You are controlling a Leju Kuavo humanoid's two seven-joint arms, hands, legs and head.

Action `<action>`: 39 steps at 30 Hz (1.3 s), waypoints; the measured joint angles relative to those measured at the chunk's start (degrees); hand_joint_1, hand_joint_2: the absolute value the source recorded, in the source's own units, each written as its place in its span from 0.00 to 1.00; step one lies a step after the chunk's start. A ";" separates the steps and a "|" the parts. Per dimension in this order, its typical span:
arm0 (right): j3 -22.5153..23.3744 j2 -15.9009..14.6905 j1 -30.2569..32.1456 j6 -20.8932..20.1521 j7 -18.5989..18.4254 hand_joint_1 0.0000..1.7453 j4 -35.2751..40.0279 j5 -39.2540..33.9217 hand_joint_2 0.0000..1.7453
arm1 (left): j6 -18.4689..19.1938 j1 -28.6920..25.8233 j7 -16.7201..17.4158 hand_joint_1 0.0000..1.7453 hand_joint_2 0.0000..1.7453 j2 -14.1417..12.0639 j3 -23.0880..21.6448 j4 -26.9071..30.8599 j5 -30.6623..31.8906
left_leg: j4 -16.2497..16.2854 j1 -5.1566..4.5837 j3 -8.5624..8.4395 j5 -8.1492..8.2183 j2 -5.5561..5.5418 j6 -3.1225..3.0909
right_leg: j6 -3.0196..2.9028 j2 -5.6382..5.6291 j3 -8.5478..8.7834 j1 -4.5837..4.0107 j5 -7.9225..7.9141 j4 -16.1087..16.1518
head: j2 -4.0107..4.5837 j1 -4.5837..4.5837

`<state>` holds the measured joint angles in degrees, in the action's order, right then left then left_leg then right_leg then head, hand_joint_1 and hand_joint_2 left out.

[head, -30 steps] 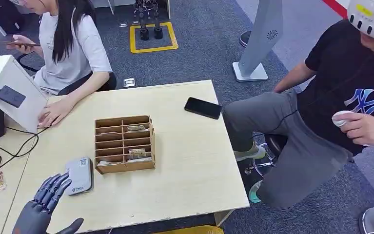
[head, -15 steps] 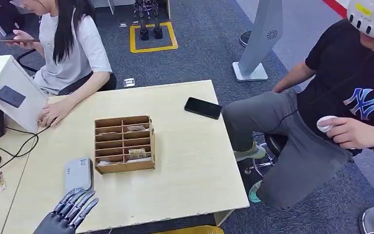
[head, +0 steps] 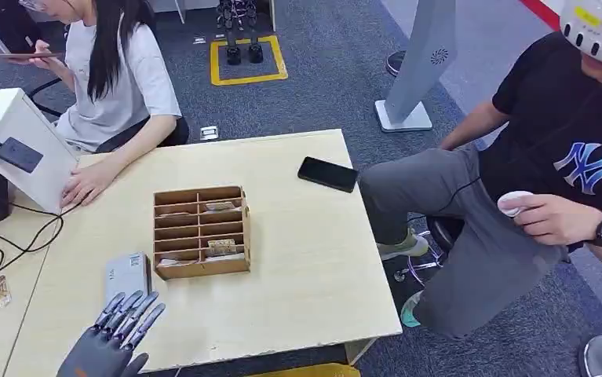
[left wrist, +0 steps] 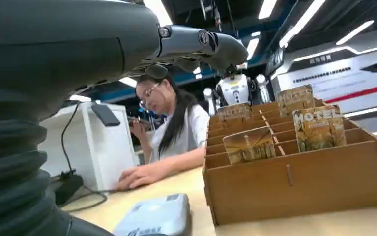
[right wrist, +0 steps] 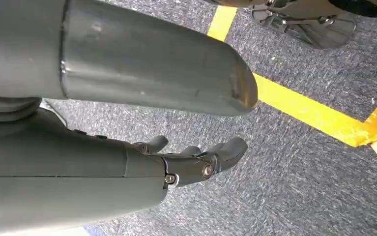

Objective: Pass the card to the sensor for recognition and then transmit it.

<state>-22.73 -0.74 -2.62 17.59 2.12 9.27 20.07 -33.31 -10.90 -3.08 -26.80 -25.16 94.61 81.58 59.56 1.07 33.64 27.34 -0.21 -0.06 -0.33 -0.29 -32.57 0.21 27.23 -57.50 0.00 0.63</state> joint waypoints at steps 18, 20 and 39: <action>0.00 0.00 -0.06 0.02 -0.53 0.00 0.00 0.94 0.00 | 1.31 10.66 -1.11 0.00 1.00 10.84 1.35 -14.24 -3.68 | 0.02 -0.01 0.00 -0.02 0.00 -0.02 | -0.03 0.00 -0.02 0.00 -0.05 0.00 | 0.00 0.00; 0.00 0.00 -0.05 0.02 -0.53 0.00 0.00 0.94 0.00 | 1.68 11.57 -1.40 0.00 1.00 11.76 1.66 -15.09 -4.12 | 0.02 -0.01 0.00 -0.02 0.00 -0.02 | -0.03 0.00 -0.01 0.00 -0.05 0.00 | 0.00 0.00; 0.00 0.00 -0.03 -0.28 -0.57 0.00 0.00 1.88 0.00 | 3.95 15.81 -5.09 0.00 1.00 16.05 4.59 -20.25 -11.20 | 0.02 -0.02 0.00 -0.02 0.01 -0.02 | -0.03 -0.02 -0.02 0.00 -0.06 0.00 | 0.00 0.00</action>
<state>-22.73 -0.74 -2.65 17.31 1.55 9.27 21.94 -29.35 4.91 -8.17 -10.75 -20.57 74.36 70.38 59.59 1.06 33.65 27.32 -0.20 -0.09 -0.36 -0.30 -32.59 0.21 27.17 -57.50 0.00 0.63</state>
